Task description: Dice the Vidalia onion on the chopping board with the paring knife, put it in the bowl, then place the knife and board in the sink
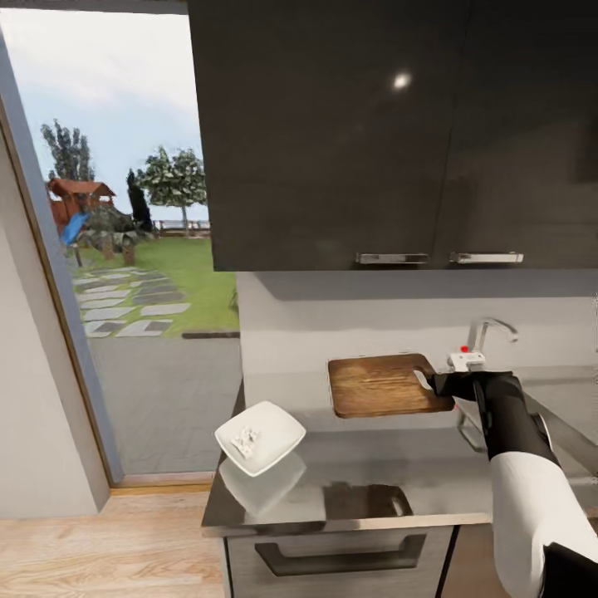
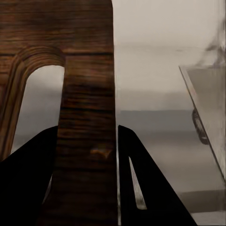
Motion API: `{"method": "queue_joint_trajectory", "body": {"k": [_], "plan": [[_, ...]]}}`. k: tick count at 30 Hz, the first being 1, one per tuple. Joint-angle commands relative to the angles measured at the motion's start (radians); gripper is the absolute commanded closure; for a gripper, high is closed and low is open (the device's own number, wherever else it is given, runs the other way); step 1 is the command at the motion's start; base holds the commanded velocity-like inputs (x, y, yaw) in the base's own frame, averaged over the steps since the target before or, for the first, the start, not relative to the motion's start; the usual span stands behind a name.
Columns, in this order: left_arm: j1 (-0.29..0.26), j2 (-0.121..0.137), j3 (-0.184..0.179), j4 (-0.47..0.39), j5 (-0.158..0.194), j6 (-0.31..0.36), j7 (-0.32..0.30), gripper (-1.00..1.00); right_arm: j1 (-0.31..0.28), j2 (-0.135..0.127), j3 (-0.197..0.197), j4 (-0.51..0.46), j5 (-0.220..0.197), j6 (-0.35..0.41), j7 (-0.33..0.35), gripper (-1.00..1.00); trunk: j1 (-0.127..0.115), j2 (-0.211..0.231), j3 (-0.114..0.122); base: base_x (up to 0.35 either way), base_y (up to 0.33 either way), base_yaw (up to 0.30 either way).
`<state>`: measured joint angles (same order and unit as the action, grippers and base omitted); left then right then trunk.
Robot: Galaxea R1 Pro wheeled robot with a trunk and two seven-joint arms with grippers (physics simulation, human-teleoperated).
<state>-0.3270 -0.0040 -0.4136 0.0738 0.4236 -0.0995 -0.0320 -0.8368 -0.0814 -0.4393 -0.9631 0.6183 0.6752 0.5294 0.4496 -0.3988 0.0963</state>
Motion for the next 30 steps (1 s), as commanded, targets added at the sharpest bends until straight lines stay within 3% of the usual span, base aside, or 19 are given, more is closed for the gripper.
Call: {"method": "queue_joint_trajectory", "body": {"k": [1, 5, 8, 10, 19, 23, 26, 30], "plan": [[-0.001, -0.001, -0.008, 0.004, 0.009, -0.006, -0.003, -1.0, -0.001, 0.001, -0.002, 0.01, 0.004, 0.001, -0.007, 1.0, 0.0, -0.001, 0.0, 0.0, -0.315, 0.0], [-0.001, -0.001, -0.008, 0.004, 0.009, -0.006, -0.003, -1.0, -0.001, 0.006, -0.02, 0.047, -0.009, 0.0, -0.156, 1.0, 0.0, -0.001, 0.0, 0.0, -0.315, 0.0], [-0.001, 0.0, -0.008, 0.004, 0.009, -0.006, -0.003, -1.0, -0.001, 0.008, -0.119, 0.067, -0.048, -0.002, -0.231, 1.0, 0.0, -0.001, 0.0, 0.0, -0.316, 0.0], [-0.001, 0.001, -0.008, 0.004, 0.009, -0.006, -0.003, -1.0, -0.001, 0.009, -0.14, 0.07, -0.054, -0.002, -0.241, 1.0, 0.0, -0.001, 0.0, 0.0, -0.317, 0.0], [-0.001, 0.003, -0.007, 0.004, 0.009, -0.006, -0.002, -1.0, -0.001, 0.011, -0.15, 0.073, -0.058, -0.003, -0.255, 1.0, 0.0, -0.001, 0.0, 0.0, -0.318, 0.0], [-0.001, 0.004, -0.007, 0.004, 0.009, -0.006, -0.001, -1.0, -0.001, 0.016, -0.151, 0.073, -0.061, -0.005, -0.333, 1.0, 0.0, -0.001, 0.0, 0.0, -0.32, 0.0], [-0.001, 0.005, -0.007, 0.004, 0.009, -0.006, 0.0, -1.0, -0.001, 0.018, -0.151, 0.09, -0.095, -0.042, -0.405, 1.0, 0.0, -0.001, 0.0, 0.0, -0.321, 0.0], [-0.001, 0.005, -0.007, 0.004, 0.009, -0.006, 0.001, -1.0, -0.001, 0.019, -0.15, 0.161, -0.192, -0.1, -0.544, 1.0, 0.0, -0.001, 0.0, 0.0, -0.332, 0.0]]}}
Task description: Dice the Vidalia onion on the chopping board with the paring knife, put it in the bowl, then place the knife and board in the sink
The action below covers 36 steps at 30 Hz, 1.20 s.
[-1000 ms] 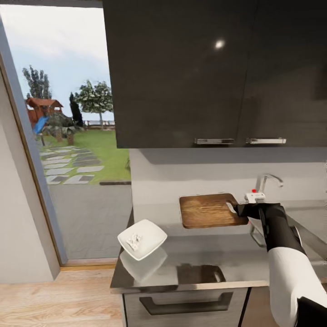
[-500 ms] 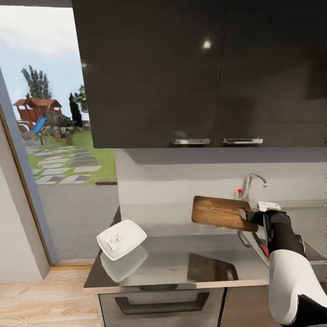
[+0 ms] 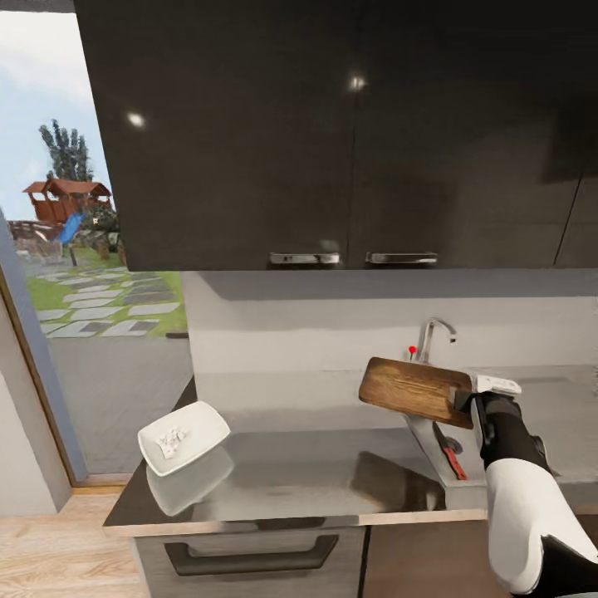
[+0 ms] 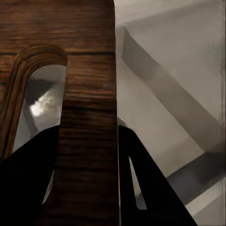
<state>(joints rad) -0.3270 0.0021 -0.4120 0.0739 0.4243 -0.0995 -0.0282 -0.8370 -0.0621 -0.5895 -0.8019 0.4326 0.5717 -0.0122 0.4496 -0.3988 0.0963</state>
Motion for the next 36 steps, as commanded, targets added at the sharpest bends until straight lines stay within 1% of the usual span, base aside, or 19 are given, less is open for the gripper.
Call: {"method": "queue_joint_trajectory", "body": {"k": [1, 3, 6, 7, 9, 12, 13, 14, 15, 17, 18, 21, 23, 25, 27, 29, 32, 34, 36], "plan": [[-0.001, -0.001, -0.008, 0.004, 0.008, -0.006, -0.003, -1.0, -0.001, 0.006, 0.0, 0.015, -0.03, -0.016, -0.036, 1.0, 0.0, -0.001, 0.0, 0.0, -0.335, 0.0], [-0.001, 0.0, -0.008, 0.004, 0.008, -0.006, -0.003, -1.0, -0.001, 0.028, 0.0, 0.036, -0.052, -0.057, -0.1, 1.0, 0.0, -0.001, 0.0, 0.0, -0.335, 0.0], [-0.001, 0.0, -0.008, 0.004, 0.008, -0.006, -0.003, -1.0, -0.001, 0.048, -0.001, 0.072, -0.065, -0.114, -0.188, 1.0, 0.0, -0.001, 0.0, 0.0, -0.273, 0.0], [-0.001, -0.001, -0.009, 0.004, 0.008, -0.006, -0.003, -1.0, -0.001, 0.05, -0.002, 0.094, -0.081, -0.132, -0.218, 1.0, 0.0, -0.001, 0.0, 0.0, -0.089, 0.0], [-0.001, -0.001, -0.009, 0.004, 0.008, -0.006, -0.003, -1.0, -0.001, 0.052, -0.002, 0.125, -0.14, -0.162, -0.269, 1.0, 0.0, -0.001, 0.0, 0.0, -0.037, 0.0], [-0.001, -0.001, -0.008, 0.004, 0.008, -0.006, -0.003, -1.0, -0.001, 0.054, -0.001, 0.144, -0.277, -0.213, -0.377, 1.0, 0.0, -0.001, 0.0, 0.0, -0.01, 0.0], [-0.001, 0.0, -0.008, 0.004, 0.008, -0.006, -0.003, -1.0, -0.001, 0.06, 0.001, 0.148, -0.32, -0.24, -0.417, 1.0, 0.0, -0.001, 0.0, 0.0, -0.002, 0.0], [-0.001, 0.0, -0.008, 0.003, 0.008, -0.007, -0.003, -1.0, -0.001, 0.083, 0.0, 0.163, -0.354, -0.285, -0.464, 1.0, 0.0, -0.001, 0.0, 0.0, -0.001, 0.0], [-0.001, 0.001, -0.008, 0.003, 0.008, -0.007, -0.003, -1.0, -0.001, 0.099, 0.0, 0.176, -0.366, -0.324, -0.497, 1.0, 0.0, -0.001, 0.0, 0.0, 0.0, 0.0], [-0.001, 0.003, -0.008, 0.003, 0.008, -0.008, -0.002, -1.0, -0.001, 0.117, 0.0, 0.215, -0.381, -0.409, -0.561, 1.0, 0.0, -0.001, 0.0, 0.0, 0.0, 0.0], [-0.001, 0.004, -0.008, 0.003, 0.008, -0.008, -0.001, -1.0, -0.001, 0.121, 0.0, 0.237, -0.388, -0.436, -0.579, 1.0, 0.0, -0.001, 0.0, 0.0, 0.0, 0.0], [-0.001, 0.006, -0.007, 0.001, 0.009, -0.006, 0.001, -1.0, -0.001, 0.131, 0.0, 0.331, -0.435, -0.549, -0.652, 1.0, 0.0, -0.001, 0.0, 0.0, 0.0, 0.0], [-0.001, 0.007, -0.005, 0.0, 0.01, -0.004, 0.003, -1.0, -0.001, 0.141, -0.003, 0.344, -0.448, -0.571, -0.701, 1.0, 0.0, -0.001, 0.0, 0.0, 0.0, 0.0], [-0.001, 0.011, -0.002, -0.001, 0.01, -0.004, 0.003, -1.0, -0.001, 0.146, -0.005, 0.348, -0.48, -0.582, -0.744, 1.0, 0.0, -0.001, 0.0, 0.0, 0.0, 0.0], [-0.001, 0.016, 0.006, -0.001, 0.01, -0.004, 0.004, -1.0, -0.001, 0.146, -0.006, 0.346, -0.528, -0.6, -0.761, 1.0, 0.0, -0.001, 0.0, 0.0, 0.0, 0.0], [-0.001, 0.024, 0.028, -0.001, 0.01, -0.005, 0.003, -1.0, -0.001, 0.14, -0.006, 0.344, -0.566, -0.639, -0.807, 1.0, 0.0, -0.001, 0.0, 0.0, 0.0, 0.0], [-0.001, 0.029, 0.05, -0.002, 0.01, -0.005, 0.002, -1.0, -0.001, 0.135, -0.006, 0.338, -0.577, -0.686, -0.893, 1.0, 0.0, -0.001, 0.0, 0.0, 0.0, 0.0], [-0.001, 0.031, 0.055, -0.002, 0.01, -0.005, 0.003, -1.0, -0.001, 0.121, -0.007, 0.337, -0.58, -0.705, -0.919, 1.0, 0.0, -0.001, 0.0, 0.0, 0.0, 0.0], [-0.001, 0.035, 0.057, -0.001, 0.012, -0.005, 0.003, -1.0, -0.001, 0.113, -0.008, 0.337, -0.581, -0.709, -0.926, 1.0, 0.0, -0.001, 0.0, 0.0, 0.0, 0.0]]}}
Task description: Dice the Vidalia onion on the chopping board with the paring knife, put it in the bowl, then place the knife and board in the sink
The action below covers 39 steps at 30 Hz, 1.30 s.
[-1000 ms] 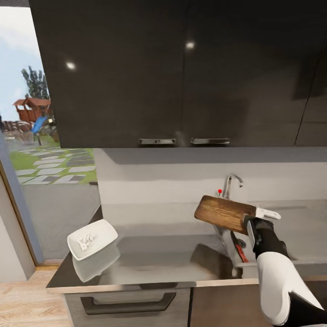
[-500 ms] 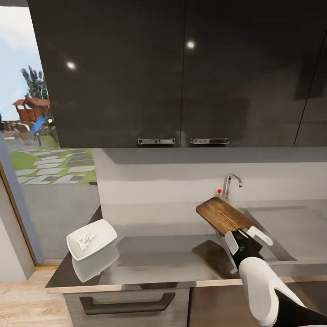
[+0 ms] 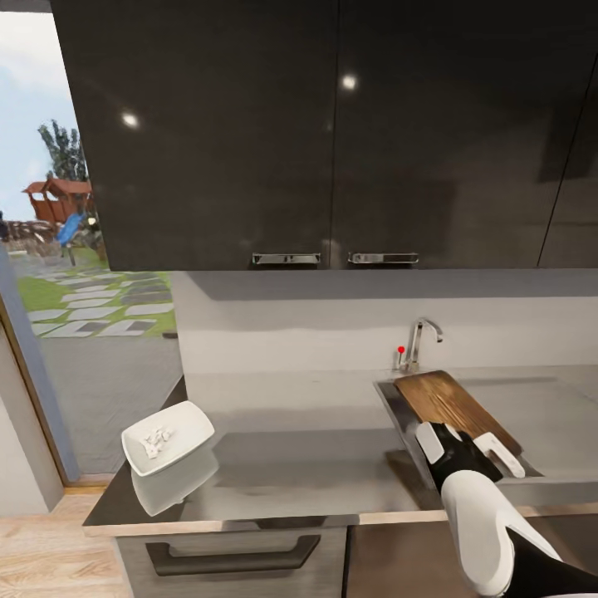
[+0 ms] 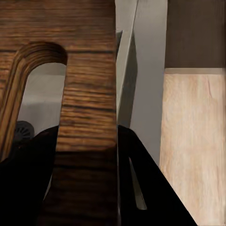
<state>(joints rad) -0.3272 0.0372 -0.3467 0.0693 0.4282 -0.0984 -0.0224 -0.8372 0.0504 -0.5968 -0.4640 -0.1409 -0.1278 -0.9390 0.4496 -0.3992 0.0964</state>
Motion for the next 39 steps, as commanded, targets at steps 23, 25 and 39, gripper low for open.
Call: {"method": "queue_joint_trajectory", "body": {"k": [23, 25, 39], "plan": [[-0.001, 0.012, -0.008, 0.007, 0.127, -0.004, -0.001, -1.0, 0.0, 0.04, 0.007, -0.09, -0.014, 0.041, -0.146, 1.0, 0.0, -0.001, -0.007, 0.004, 0.0, 0.0], [-0.001, 0.012, -0.008, 0.007, 0.127, -0.004, -0.001, -1.0, 0.0, 0.049, 0.007, -0.09, -0.014, 0.042, -0.146, 1.0, 0.0, -0.001, -0.01, 0.142, 0.0, 0.0], [-0.001, 0.021, -0.008, 0.007, 0.127, -0.004, -0.001, -1.0, 0.0, 0.05, 0.006, -0.087, -0.014, 0.04, -0.144, 1.0, 0.0, -0.001, -0.025, 0.211, 0.0, 0.0]]}}
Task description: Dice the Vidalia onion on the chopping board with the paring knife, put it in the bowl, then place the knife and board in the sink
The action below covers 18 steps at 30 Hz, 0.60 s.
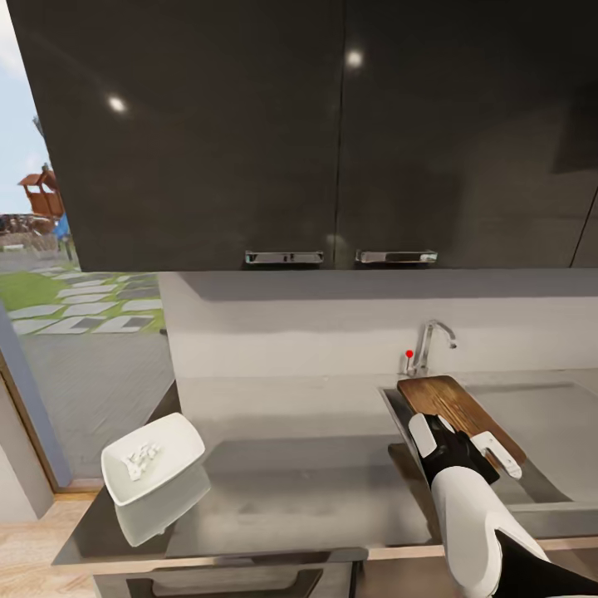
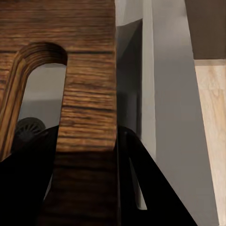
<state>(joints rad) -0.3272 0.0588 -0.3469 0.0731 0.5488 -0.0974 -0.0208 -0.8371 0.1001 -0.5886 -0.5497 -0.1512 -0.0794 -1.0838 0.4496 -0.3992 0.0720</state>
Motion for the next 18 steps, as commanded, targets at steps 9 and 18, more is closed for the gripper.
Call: {"method": "queue_joint_trajectory", "body": {"k": [9, 18], "plan": [[-0.001, -0.001, -0.008, 0.004, 0.006, -0.005, -0.003, -1.0, 0.0, -0.003, -0.006, 0.003, -0.004, -0.006, -0.001, 1.0, 0.0, -0.001, -0.012, 0.003, 0.0, 0.0], [-0.001, -0.001, -0.009, 0.004, 0.006, -0.005, -0.003, -1.0, 0.0, -0.009, -0.009, 0.009, -0.004, -0.006, -0.001, 1.0, 0.0, -0.001, -0.026, 0.0, 0.0, 0.0]]}}
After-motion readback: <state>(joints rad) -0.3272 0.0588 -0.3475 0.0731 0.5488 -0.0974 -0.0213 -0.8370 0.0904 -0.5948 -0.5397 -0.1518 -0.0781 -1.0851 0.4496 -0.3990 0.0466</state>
